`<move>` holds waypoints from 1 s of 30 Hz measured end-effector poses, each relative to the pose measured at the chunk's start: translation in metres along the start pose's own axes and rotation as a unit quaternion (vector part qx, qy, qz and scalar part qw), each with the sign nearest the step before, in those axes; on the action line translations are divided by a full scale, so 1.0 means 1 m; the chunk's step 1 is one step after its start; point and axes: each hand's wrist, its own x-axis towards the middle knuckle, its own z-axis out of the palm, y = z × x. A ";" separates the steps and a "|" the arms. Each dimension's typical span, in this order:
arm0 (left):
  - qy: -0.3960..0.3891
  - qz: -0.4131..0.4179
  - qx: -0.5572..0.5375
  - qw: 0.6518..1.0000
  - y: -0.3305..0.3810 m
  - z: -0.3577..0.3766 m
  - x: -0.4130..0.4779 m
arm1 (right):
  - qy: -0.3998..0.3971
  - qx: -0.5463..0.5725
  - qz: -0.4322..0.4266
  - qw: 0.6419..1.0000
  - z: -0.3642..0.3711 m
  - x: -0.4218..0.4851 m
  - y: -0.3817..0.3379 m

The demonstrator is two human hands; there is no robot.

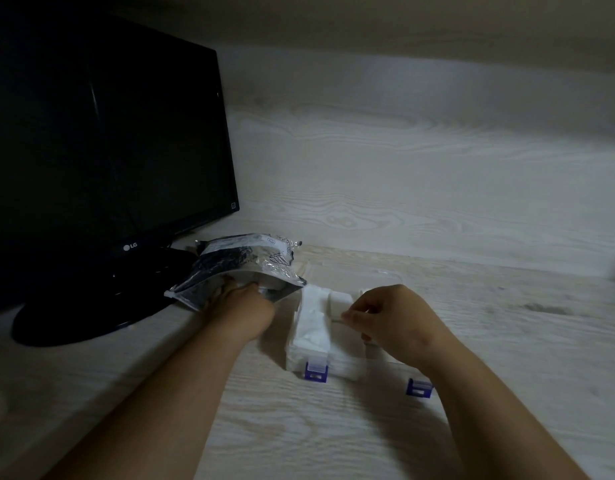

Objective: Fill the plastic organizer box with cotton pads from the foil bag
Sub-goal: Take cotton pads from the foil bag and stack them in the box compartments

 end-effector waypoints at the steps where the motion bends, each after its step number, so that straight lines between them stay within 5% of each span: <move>1: -0.001 0.002 -0.001 1.000 0.000 0.000 -0.001 | 0.001 -0.002 0.000 1.000 0.000 0.000 0.000; 11: 0.025 -0.001 -0.036 0.999 0.003 -0.002 -0.004 | 0.000 -0.008 0.002 1.000 0.000 0.000 -0.001; 30: 0.163 0.041 0.130 0.977 0.025 -0.031 -0.040 | 0.002 0.011 0.005 1.000 -0.002 -0.002 -0.002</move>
